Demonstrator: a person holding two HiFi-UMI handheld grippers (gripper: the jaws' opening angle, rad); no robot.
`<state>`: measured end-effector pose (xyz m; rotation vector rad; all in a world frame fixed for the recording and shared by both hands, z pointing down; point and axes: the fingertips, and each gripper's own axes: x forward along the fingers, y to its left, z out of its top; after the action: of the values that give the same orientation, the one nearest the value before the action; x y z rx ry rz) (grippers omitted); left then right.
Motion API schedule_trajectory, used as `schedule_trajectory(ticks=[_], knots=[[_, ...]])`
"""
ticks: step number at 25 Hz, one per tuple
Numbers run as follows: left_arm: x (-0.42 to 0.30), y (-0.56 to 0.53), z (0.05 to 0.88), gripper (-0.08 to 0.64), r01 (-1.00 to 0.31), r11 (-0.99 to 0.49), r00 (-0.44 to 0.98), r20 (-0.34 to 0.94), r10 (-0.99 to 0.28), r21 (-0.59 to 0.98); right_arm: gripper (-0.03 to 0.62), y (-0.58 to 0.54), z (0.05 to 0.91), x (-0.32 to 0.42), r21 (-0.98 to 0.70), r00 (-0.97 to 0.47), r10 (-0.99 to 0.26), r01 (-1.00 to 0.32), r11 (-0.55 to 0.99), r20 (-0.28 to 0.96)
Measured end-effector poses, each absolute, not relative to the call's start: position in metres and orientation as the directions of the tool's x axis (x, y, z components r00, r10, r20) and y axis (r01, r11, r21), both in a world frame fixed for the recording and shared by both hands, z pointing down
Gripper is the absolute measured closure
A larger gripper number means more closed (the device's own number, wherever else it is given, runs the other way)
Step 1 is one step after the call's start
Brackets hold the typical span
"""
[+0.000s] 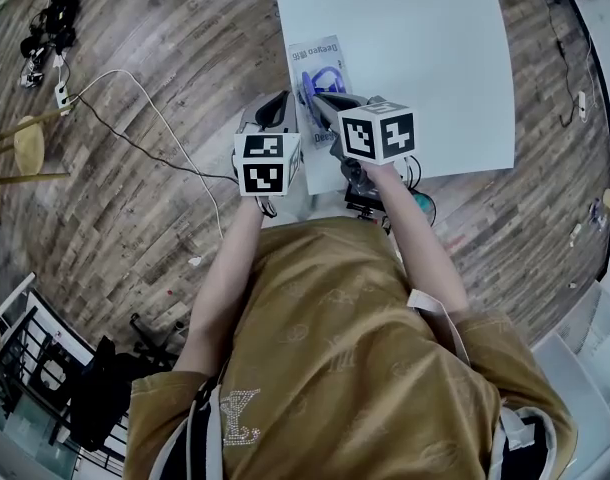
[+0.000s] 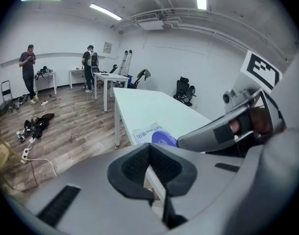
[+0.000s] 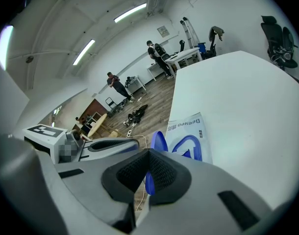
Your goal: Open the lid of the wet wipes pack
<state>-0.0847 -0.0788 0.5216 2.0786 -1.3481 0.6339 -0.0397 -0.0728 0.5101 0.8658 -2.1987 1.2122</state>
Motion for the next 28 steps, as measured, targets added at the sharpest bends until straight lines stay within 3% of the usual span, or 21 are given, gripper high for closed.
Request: schedule_trajectory(ticks=[21,28], knots=[[-0.059,-0.102,0.494,0.555,-0.856,-0.443,0.509,0.591,-0.626,0.267,0.584,-0.067,0.509,-0.057,-0.617,-0.741,-0.235,-0.660,0.429,0.629],[-0.061,-0.104,0.506,0.555,-0.838,-0.472,0.528,0.625,-0.575,0.274,0.584,-0.066,0.508,-0.055,-0.617,-0.742,-0.223,-0.656,0.434,0.632]])
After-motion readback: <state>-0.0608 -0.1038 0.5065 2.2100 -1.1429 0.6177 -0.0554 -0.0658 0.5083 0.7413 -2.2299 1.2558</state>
